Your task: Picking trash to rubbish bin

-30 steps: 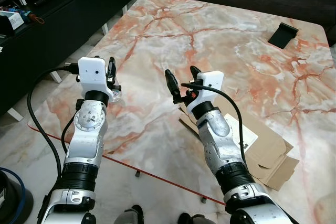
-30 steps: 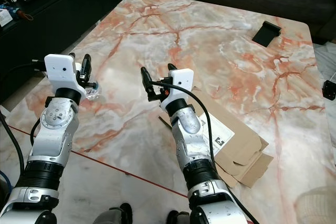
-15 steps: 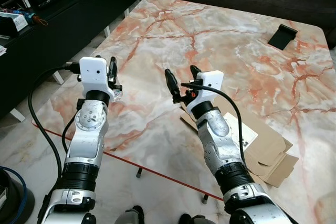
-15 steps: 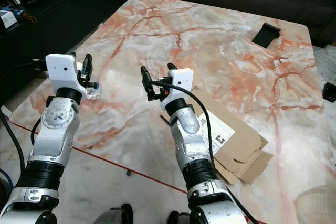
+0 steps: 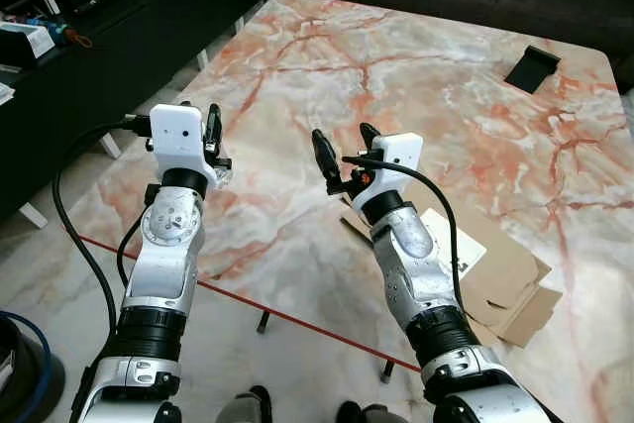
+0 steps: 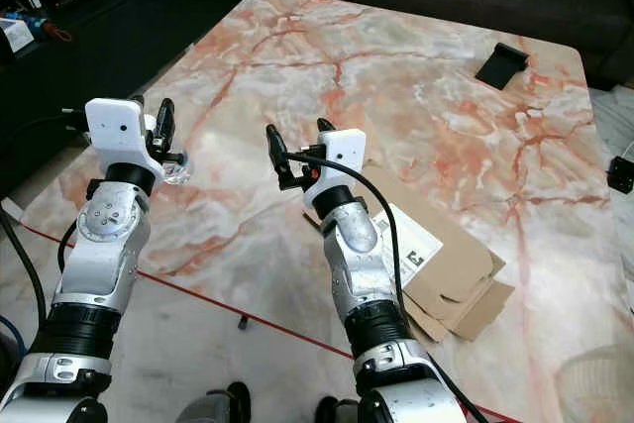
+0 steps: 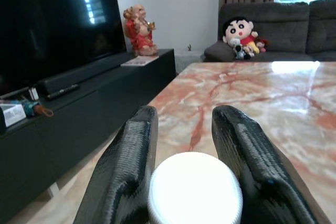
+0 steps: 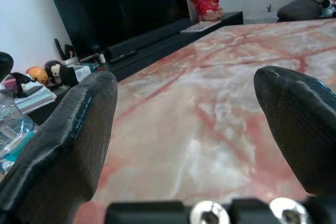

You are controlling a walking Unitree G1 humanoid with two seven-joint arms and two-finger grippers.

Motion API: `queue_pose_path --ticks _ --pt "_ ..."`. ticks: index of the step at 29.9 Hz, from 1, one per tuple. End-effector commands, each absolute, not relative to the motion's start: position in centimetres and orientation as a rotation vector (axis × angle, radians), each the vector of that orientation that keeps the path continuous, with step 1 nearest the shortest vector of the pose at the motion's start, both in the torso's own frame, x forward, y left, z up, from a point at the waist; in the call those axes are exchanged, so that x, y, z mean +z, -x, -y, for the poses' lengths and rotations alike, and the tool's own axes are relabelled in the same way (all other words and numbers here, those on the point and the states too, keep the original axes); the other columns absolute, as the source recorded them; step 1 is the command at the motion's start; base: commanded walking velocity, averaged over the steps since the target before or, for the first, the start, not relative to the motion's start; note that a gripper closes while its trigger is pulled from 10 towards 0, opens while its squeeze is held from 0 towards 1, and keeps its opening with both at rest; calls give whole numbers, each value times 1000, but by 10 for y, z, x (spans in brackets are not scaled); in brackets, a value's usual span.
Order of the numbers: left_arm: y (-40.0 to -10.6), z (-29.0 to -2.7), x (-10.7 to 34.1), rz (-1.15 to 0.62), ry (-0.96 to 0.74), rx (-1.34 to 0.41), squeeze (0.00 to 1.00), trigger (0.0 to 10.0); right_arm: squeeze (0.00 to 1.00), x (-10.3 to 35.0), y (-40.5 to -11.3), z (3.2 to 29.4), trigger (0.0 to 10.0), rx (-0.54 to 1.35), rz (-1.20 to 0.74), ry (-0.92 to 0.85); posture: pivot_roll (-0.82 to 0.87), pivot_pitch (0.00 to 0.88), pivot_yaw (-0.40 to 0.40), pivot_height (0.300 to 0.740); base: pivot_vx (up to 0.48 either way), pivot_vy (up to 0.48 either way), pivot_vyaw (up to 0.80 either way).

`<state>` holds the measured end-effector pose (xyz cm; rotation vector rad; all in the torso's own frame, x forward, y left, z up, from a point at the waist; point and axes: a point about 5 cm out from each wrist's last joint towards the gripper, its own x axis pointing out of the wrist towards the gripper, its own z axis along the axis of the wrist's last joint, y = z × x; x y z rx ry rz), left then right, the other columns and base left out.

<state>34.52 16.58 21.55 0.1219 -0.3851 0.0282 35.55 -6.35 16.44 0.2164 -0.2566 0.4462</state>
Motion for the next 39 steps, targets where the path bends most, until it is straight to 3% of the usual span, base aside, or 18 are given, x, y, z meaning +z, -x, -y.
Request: queue_pose_path --ticks 1,28,39 --pt "-343 -164 222 409 -129 17 0 10000 0 167 -356 64 10000 440 268 -227 97 128 -13 740 -270 0 0" --pt "-343 -165 217 382 -136 24 0 10000 0 163 -356 69 10000 427 252 -218 89 153 -26 740 -233 0 0" --pt "-335 -180 154 165 -93 28 0 10000 0 121 -353 96 10000 347 80 -228 81 184 -37 740 0 0 0"
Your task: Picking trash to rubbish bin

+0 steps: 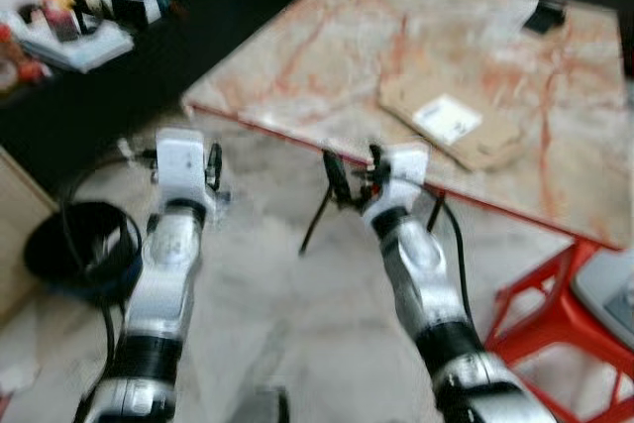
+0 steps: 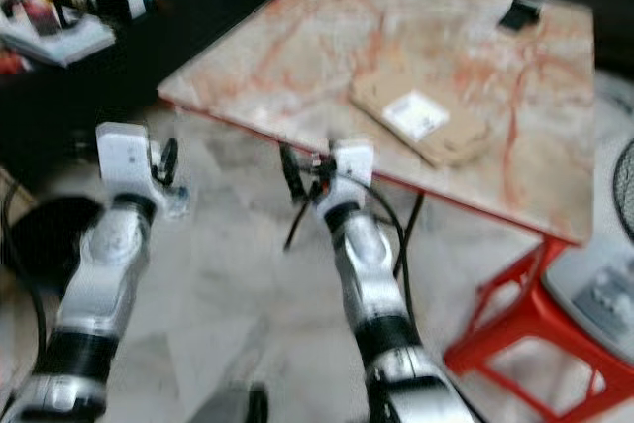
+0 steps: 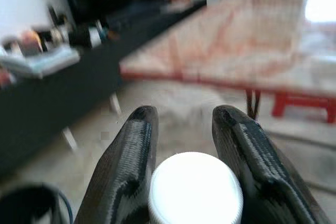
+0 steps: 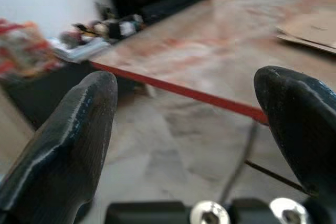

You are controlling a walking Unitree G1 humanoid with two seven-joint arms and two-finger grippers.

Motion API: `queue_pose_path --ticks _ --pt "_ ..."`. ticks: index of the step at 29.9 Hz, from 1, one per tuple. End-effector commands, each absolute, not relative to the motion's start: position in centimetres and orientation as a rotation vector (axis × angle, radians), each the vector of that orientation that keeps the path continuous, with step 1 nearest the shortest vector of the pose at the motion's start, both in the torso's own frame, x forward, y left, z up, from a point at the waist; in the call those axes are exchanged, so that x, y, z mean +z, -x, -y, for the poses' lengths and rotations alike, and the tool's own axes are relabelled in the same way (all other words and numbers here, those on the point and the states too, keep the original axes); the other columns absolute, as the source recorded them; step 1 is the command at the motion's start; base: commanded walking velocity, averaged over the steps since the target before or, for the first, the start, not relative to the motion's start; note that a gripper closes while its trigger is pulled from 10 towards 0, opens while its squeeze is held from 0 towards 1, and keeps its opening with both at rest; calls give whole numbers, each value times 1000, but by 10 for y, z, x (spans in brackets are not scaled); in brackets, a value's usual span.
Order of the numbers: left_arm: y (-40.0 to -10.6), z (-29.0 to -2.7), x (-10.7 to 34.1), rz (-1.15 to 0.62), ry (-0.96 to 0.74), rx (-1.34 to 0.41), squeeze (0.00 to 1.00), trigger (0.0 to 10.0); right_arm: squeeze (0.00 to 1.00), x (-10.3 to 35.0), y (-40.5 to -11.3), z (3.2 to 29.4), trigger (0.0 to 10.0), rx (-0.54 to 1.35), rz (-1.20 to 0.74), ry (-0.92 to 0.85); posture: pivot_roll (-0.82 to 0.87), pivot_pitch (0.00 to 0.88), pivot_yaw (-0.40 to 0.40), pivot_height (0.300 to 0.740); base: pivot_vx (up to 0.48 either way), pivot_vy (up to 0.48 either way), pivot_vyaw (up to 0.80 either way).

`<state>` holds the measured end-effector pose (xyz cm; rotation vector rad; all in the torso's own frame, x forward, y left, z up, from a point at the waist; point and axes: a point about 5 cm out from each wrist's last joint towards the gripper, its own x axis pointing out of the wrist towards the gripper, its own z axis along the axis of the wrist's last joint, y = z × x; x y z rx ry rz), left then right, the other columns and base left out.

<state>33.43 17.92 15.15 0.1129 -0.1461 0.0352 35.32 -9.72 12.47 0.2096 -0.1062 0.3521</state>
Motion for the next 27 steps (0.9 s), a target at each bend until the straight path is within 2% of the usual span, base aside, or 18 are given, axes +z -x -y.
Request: queue_pose_path --ticks 1,6,12,16,25,27 --pt "-334 -181 151 153 -92 29 0 10000 0 117 -353 98 10000 341 66 -232 81 184 -37 740 0 0 0" --pt "-322 -194 103 -10 -95 37 0 10000 0 62 -335 122 10000 250 -161 -194 91 200 -39 740 0 0 0" --pt "-310 -204 73 -119 -100 48 0 10000 0 32 -318 133 10000 196 -284 -204 102 201 -37 740 0 0 0" --pt "-279 -224 17 -353 -136 90 0 10000 0 -3 -293 143 10000 148 -450 -199 101 188 -34 740 0 0 0" --pt "-237 -235 -29 -566 -124 144 0 10000 0 -34 -260 157 10000 80 -610 -189 106 187 -40 740 0 0 0" --pt "-220 -237 -42 -638 -138 159 0 10000 0 -42 -250 158 10000 74 -655 -174 105 191 -39 740 0 0 0"
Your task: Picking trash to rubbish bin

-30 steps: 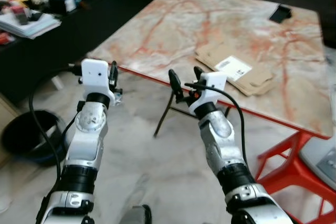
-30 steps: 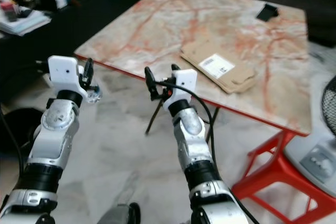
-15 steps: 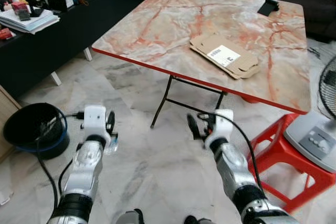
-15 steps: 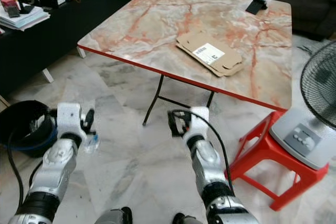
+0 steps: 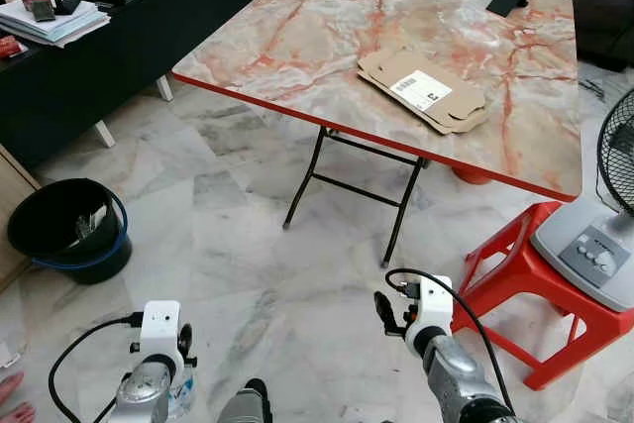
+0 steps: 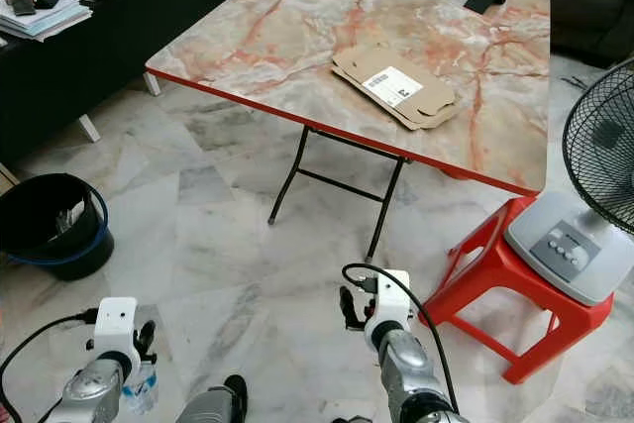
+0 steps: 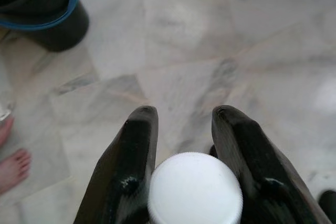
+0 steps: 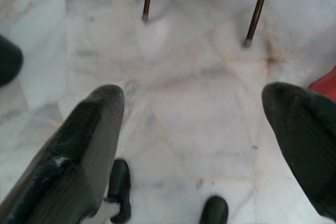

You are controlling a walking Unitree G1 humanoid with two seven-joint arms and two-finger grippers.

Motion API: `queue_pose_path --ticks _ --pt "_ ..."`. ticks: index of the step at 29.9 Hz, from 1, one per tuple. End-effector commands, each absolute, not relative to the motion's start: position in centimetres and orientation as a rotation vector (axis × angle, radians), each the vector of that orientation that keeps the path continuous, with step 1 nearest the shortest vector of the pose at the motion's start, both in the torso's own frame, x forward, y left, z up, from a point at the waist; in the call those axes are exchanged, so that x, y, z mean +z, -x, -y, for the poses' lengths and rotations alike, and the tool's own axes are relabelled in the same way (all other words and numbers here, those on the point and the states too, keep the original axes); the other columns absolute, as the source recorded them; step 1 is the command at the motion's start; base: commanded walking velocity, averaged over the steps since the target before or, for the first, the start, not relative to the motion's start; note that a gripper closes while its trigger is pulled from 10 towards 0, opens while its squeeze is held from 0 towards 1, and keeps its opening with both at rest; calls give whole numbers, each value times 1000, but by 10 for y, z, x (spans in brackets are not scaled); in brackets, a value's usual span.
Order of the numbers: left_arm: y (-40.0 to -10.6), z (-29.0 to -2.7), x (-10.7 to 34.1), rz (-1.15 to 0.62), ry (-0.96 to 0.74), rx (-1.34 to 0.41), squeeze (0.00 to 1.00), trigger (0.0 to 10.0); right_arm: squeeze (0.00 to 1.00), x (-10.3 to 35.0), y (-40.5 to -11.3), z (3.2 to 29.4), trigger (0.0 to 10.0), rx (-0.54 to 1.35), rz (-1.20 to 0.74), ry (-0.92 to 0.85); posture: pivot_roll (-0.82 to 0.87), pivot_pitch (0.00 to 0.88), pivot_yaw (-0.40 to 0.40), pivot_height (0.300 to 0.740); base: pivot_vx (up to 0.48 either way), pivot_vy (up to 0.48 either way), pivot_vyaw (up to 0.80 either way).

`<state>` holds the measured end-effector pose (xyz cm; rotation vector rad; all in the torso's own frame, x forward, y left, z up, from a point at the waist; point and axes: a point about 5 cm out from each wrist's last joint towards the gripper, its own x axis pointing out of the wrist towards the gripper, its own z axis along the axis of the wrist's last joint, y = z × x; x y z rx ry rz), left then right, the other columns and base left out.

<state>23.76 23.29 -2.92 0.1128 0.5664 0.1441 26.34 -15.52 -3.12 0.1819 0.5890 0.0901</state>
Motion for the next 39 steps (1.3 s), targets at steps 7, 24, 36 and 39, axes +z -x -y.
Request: queue_pose_path --ticks 7,24,36,39 --pt "-192 -241 -60 -716 -114 211 0 10000 0 -52 -237 160 10000 57 -702 -158 103 199 -25 740 0 0 246" --pt "-171 -247 -73 -827 -116 296 0 10000 0 -69 -214 157 10000 56 -827 -143 90 213 -31 740 14 0 0" --pt "-156 -244 -81 -890 -114 305 0 10000 0 -79 -196 165 10000 37 -884 -110 97 208 -31 740 267 0 542" --pt "-154 -244 -82 -898 -113 306 0 10000 0 -80 -193 165 10000 38 -889 -111 88 203 -26 740 270 0 0"
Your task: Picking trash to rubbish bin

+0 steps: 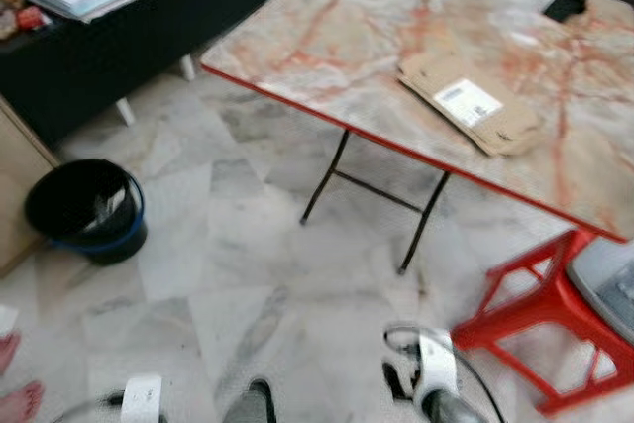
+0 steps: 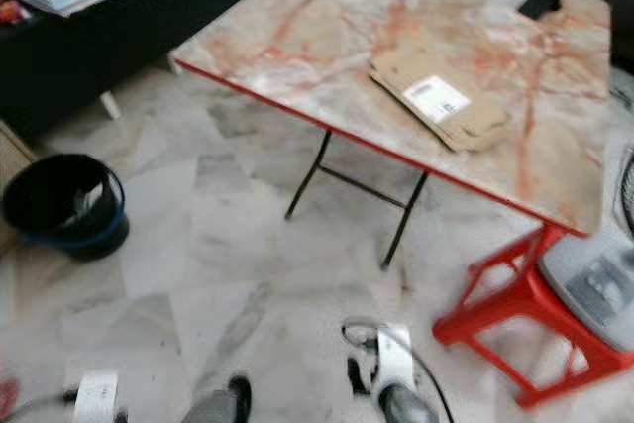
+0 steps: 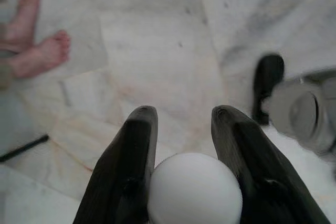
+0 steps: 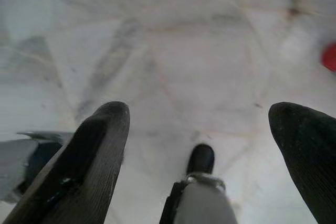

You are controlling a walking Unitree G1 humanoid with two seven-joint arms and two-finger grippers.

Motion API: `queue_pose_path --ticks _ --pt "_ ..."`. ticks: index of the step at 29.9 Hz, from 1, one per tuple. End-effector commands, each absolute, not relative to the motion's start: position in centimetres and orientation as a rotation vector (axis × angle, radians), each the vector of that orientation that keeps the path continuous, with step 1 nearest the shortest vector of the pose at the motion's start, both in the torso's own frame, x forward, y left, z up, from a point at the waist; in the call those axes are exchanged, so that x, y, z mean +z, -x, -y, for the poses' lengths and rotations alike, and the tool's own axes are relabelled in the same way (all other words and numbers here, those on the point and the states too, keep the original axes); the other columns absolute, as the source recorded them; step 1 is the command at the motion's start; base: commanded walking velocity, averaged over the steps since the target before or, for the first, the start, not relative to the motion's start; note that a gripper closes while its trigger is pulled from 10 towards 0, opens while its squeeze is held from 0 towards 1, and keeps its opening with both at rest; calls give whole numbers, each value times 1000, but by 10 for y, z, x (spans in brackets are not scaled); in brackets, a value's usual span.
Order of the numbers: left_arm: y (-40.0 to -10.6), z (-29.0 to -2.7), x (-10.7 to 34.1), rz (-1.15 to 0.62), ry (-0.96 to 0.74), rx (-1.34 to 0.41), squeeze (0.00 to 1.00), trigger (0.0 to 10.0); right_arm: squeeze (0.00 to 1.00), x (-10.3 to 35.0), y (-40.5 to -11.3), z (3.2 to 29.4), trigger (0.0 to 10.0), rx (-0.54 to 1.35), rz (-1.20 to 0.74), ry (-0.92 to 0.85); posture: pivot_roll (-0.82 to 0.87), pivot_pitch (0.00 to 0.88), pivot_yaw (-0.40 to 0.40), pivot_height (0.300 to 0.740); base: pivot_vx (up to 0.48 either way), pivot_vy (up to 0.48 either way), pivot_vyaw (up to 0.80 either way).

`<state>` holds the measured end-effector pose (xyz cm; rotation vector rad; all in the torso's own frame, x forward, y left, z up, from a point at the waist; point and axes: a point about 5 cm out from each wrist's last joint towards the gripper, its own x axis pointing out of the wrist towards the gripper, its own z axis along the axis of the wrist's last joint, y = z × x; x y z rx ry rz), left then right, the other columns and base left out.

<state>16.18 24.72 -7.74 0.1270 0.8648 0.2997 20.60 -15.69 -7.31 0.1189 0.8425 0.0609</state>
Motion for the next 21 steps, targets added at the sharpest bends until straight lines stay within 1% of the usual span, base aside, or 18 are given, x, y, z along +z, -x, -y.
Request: queue_pose_path --ticks 1,10,18,21 --pt "-153 -243 -83 -900 -114 304 0 10000 0 -80 -193 165 10000 36 -891 -111 87 208 -23 740 270 0 0" --pt "-155 -244 -82 -897 -112 309 0 10000 0 -81 -191 167 10000 38 -902 -90 94 208 -25 740 269 0 0" --pt "-154 -242 -83 -904 -112 305 0 10000 0 -80 -193 165 10000 51 -898 -74 96 202 -31 740 268 0 525" --pt "-153 -242 -83 -908 -110 305 0 10000 0 -80 -193 166 10000 51 -899 -72 98 200 -32 740 266 0 740"
